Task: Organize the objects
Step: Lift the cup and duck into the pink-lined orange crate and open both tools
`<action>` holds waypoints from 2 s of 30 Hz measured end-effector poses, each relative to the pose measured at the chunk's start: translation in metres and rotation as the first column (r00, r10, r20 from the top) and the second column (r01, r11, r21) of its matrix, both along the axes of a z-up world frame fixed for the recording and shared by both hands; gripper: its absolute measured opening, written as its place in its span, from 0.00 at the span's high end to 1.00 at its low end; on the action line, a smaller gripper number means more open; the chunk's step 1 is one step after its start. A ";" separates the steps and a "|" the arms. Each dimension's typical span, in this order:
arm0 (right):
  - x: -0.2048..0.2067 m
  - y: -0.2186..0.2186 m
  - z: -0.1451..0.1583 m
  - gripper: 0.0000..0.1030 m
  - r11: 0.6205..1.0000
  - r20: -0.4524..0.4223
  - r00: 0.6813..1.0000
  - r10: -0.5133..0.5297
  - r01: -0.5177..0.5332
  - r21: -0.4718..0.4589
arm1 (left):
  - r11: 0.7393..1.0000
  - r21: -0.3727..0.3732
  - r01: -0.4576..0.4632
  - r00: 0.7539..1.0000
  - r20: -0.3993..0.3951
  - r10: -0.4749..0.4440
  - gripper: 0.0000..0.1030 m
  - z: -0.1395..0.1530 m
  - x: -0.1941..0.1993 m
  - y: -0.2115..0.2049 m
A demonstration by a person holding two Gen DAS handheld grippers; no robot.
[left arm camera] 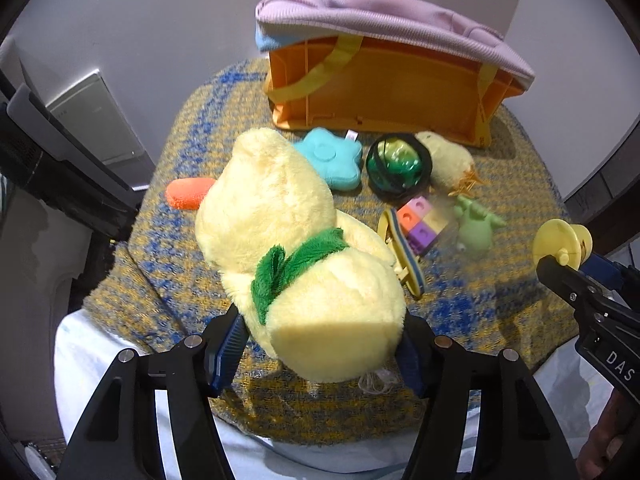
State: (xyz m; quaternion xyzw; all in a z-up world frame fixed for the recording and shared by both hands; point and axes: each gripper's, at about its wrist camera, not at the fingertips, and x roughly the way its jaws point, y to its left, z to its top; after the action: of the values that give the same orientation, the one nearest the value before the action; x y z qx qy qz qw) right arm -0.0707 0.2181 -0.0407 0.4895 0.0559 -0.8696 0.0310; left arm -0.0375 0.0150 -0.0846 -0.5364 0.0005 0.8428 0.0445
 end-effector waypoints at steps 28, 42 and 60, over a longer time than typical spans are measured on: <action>-0.047 -0.004 0.102 0.45 0.999 -0.214 0.976 0.037 -0.039 -0.005 | 1.000 -0.005 0.031 0.978 -0.208 -0.031 0.38 0.105 -0.069 0.015; -0.113 -0.010 0.120 0.45 0.999 -0.257 0.965 0.044 -0.044 0.004 | 0.997 -0.003 0.071 0.961 -0.269 -0.069 0.38 0.127 -0.130 0.029; -0.186 -0.013 0.115 0.45 0.999 -0.240 0.970 0.033 -0.034 0.001 | 0.993 0.005 0.120 0.955 -0.274 -0.114 0.38 0.126 -0.203 0.042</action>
State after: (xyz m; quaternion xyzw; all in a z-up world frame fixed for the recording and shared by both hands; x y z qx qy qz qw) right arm -0.2568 0.2051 0.0739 0.3798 0.0660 -0.9219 0.0396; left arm -0.2407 0.0569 0.0415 -0.4137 0.0293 0.9045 0.0995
